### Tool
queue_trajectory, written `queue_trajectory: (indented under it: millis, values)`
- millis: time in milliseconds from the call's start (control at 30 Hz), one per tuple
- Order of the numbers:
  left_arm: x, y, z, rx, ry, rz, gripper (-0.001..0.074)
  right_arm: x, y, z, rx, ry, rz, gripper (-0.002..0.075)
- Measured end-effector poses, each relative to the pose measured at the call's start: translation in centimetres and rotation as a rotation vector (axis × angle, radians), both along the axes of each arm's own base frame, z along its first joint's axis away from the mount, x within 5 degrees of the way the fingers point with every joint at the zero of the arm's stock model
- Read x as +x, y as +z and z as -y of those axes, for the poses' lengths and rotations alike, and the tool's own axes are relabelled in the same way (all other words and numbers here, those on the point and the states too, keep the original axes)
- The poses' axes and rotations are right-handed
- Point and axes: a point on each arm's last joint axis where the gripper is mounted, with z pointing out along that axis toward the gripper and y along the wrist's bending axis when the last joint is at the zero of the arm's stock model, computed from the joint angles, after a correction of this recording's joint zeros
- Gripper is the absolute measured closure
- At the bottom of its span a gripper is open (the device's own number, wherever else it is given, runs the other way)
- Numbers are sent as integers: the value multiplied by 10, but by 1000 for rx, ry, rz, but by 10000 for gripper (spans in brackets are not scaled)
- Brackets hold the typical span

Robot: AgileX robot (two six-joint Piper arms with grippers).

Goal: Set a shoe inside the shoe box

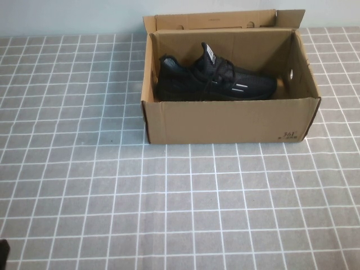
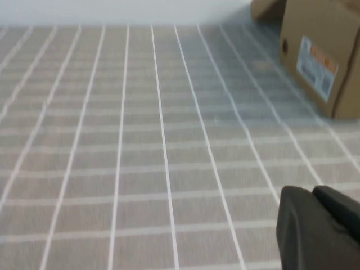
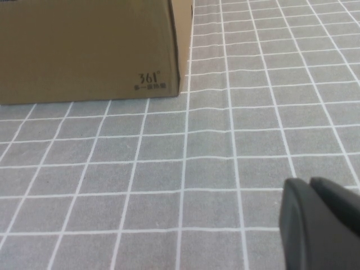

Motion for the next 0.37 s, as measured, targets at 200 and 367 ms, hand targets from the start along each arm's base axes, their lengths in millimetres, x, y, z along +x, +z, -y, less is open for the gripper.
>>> queue_trajectory:
  millis: [200,367]
  values:
    - [-3,-10,1,5,-10,-114,736,0,0,0,0,0,2,742]
    - [-3,-10,1,6,-10,-112,736,0,0,0,2,0,1,742]
